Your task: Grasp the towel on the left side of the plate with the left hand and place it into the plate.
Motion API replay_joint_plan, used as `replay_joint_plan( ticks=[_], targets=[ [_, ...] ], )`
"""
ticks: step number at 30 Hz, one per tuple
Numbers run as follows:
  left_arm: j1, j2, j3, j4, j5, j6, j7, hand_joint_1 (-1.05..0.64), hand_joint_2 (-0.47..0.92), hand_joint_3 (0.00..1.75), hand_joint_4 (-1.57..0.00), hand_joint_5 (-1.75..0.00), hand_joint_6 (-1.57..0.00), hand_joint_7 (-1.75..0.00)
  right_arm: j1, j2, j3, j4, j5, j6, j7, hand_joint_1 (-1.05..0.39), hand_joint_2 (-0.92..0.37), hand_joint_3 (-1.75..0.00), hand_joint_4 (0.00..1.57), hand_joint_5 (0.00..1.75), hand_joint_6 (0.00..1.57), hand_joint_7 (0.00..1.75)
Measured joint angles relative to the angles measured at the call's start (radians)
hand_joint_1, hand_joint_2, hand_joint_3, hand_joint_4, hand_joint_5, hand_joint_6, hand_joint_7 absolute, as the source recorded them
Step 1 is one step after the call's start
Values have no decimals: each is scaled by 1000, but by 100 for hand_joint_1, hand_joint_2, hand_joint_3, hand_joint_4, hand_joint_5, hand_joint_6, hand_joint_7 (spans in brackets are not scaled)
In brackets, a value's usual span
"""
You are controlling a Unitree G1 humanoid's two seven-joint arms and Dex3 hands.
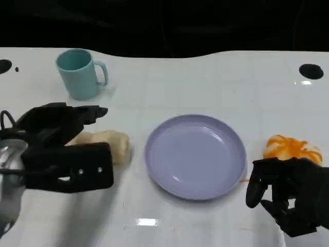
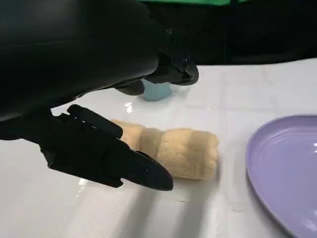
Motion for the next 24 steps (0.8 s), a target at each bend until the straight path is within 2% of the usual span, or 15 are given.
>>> replay_joint_plan(
  ticks=[9,15,18,21,24],
  targets=[
    [-143,-70,-91,314,86,-41,15,-52,87,0,-31,-13,-28,-1,4,2,8,-20,-7,6,-3,0,-58,-106,71,175,69,142],
    [-259,-145,-142,584,115,-102,68,-53,91,3,-39,-11,-37,-3,6,3,12,-31,-9,25,-4,0,-58,-106,71,175,69,141],
    [-322,-182,-175,743,125,-136,104,-55,92,9,-47,-13,-47,-6,8,2,14,-39,-10,33,-4,0,-57,-106,72,175,70,141],
    [-377,-210,-195,879,127,-184,132,-53,92,17,-59,-16,-64,-9,10,2,13,-40,-10,33,-4,0,-57,-107,71,175,70,141],
    [-399,-236,-200,987,118,-221,163,-44,92,21,-76,-26,-82,-15,12,2,12,-44,-8,34,-4,0,-58,-105,71,175,69,141]
  ],
)
